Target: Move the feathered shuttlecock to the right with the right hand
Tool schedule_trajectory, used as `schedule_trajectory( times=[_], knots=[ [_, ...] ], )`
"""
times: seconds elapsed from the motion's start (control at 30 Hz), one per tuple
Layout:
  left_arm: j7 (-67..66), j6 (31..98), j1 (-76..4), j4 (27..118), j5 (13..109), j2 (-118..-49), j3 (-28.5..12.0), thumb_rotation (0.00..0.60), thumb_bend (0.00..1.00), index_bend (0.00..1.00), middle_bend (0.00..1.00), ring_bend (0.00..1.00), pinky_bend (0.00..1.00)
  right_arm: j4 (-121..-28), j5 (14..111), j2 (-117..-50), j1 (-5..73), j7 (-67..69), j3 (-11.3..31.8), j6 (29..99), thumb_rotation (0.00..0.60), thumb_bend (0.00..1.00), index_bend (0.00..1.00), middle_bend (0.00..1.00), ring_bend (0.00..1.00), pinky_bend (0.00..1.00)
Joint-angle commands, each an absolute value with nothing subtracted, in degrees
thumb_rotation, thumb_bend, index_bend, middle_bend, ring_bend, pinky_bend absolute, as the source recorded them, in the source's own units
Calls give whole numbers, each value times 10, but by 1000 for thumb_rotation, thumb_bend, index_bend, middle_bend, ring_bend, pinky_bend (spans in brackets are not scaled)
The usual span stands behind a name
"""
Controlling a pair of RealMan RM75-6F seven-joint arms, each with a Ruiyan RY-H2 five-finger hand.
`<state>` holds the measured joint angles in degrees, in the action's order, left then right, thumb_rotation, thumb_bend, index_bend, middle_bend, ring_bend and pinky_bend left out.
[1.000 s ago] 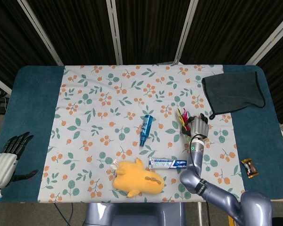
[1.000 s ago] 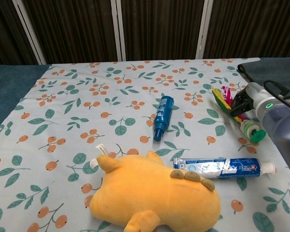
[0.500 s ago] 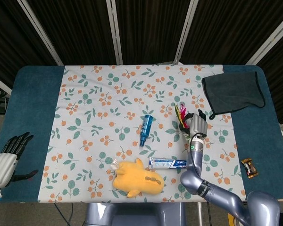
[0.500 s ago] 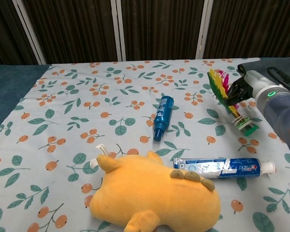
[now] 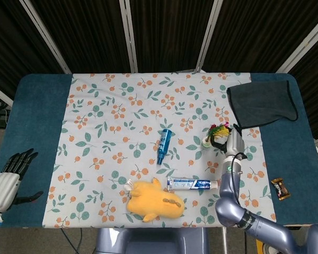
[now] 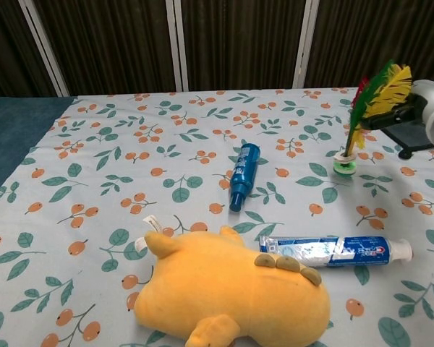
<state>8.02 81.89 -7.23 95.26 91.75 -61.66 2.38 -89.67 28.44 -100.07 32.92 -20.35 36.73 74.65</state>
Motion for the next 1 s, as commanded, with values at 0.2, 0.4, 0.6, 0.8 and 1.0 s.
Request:
schedule_trajectory(
  times=[0.2, 0.4, 0.6, 0.8, 1.0],
  knots=[
    [77, 821, -71, 951, 919, -618, 24, 597, 176, 0, 0, 0, 0, -954, 301, -975, 284, -156, 354, 774, 600, 363, 662, 401, 0, 0],
    [73, 825, -70, 950, 921, -620, 24, 597, 176, 0, 0, 0, 0, -982, 310, -962, 261, -139, 334, 781, 600, 363, 666, 402, 0, 0],
    [70, 826, -69, 950, 920, -621, 24, 597, 176, 0, 0, 0, 0, -1000, 321, -955, 241, -122, 314, 790, 600, 364, 668, 402, 0, 0],
    [68, 832, -67, 949, 924, -623, 24, 596, 178, 0, 0, 0, 0, -1016, 333, -947, 226, -112, 295, 797, 600, 366, 668, 402, 0, 0],
    [67, 834, -66, 948, 925, -623, 24, 597, 180, 0, 0, 0, 0, -1018, 335, -944, 213, -100, 283, 798, 600, 365, 668, 402, 0, 0]
  ],
)
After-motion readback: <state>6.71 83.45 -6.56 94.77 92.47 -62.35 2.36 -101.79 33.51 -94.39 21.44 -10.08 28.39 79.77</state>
